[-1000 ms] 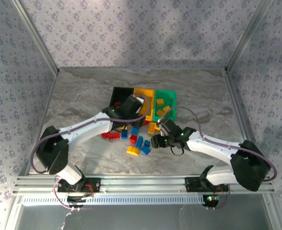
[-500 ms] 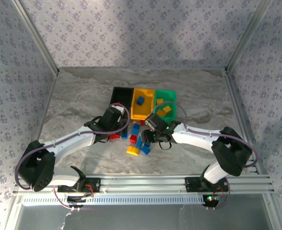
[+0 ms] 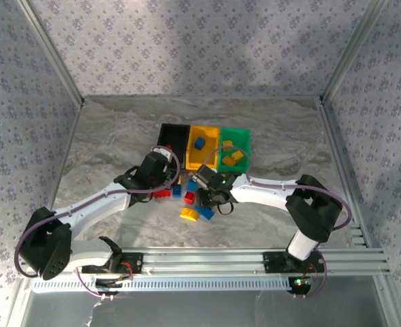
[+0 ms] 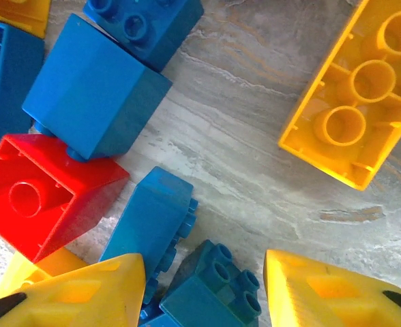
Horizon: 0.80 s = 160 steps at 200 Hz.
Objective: Sort the legos into containers by color
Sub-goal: Pick up the lego from the bottom-center of the table.
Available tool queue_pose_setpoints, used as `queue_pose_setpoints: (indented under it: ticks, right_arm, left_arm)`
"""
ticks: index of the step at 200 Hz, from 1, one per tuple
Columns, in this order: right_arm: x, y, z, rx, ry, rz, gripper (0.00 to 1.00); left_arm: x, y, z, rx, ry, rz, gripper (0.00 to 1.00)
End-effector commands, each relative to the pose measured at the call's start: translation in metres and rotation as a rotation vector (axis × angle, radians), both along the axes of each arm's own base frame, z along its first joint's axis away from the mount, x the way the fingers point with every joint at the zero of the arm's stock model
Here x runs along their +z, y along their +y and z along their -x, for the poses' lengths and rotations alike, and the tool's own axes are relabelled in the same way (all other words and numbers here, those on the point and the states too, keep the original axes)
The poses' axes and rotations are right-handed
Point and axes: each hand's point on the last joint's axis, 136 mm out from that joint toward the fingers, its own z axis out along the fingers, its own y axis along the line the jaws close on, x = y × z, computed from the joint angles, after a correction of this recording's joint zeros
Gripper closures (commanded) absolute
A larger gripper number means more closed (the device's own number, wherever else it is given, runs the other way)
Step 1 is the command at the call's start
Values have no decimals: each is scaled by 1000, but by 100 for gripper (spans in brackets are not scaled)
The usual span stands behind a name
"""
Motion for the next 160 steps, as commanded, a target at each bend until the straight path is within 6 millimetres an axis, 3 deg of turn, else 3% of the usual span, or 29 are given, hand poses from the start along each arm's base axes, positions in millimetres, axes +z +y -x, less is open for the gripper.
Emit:
queue_pose_setpoints:
  ticks: [1,90,129,160]
  right_arm:
    - [-13,-29,12,-38,37,109,49]
    - [-13,-26,22,-20,57,54,46]
    - [-11,-23,17,-11,41,53,60]
    - [14,-25,5,-4,-14,58,63]
  left_arm:
    - [9,11,-4,38,-41,0,34]
    - [4,18,-7,71,-37,7,34]
    - [3,20,-7,76,-34,-1,34]
    - [2,23,-8,85,-36,-9,34]
